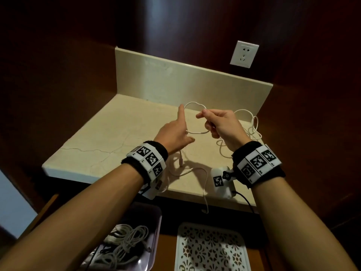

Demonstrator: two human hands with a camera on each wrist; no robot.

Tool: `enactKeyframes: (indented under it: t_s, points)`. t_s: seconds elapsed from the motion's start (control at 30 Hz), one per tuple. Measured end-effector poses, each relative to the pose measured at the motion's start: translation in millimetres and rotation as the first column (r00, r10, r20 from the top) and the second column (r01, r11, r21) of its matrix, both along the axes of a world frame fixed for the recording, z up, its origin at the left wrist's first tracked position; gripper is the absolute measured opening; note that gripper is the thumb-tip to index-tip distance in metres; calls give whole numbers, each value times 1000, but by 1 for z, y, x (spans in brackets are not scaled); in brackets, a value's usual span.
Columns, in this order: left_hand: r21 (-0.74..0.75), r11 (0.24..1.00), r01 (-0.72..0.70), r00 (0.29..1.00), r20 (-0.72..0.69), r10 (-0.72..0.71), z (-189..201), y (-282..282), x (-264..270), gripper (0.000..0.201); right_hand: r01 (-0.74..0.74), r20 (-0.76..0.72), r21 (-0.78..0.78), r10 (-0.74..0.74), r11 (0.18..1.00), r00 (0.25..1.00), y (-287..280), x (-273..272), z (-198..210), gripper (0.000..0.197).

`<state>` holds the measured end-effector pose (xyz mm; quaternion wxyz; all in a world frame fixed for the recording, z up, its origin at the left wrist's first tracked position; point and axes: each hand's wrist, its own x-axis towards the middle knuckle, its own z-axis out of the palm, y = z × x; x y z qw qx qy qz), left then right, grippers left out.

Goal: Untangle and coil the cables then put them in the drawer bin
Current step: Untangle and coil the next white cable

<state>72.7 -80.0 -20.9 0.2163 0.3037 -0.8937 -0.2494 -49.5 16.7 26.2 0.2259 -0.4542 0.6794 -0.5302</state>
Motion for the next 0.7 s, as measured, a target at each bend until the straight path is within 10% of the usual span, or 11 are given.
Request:
enactKeyframes:
  t_s: [0.2,0.43,0.7]
  points:
    - [232,971,65,983,-185,-22,2,-10,5,15,69,-141,27,-64,997,988,6,-7,1,27]
    - [533,784,317,900,-431,-71,5,-4,9,25,108,-224,41,-96,993,970,5,-10,-1,25]
    - [546,760,352,913,-379,-150,9,-2,18,14,169,-252,26,-157,985,955,9,-26,-7,23]
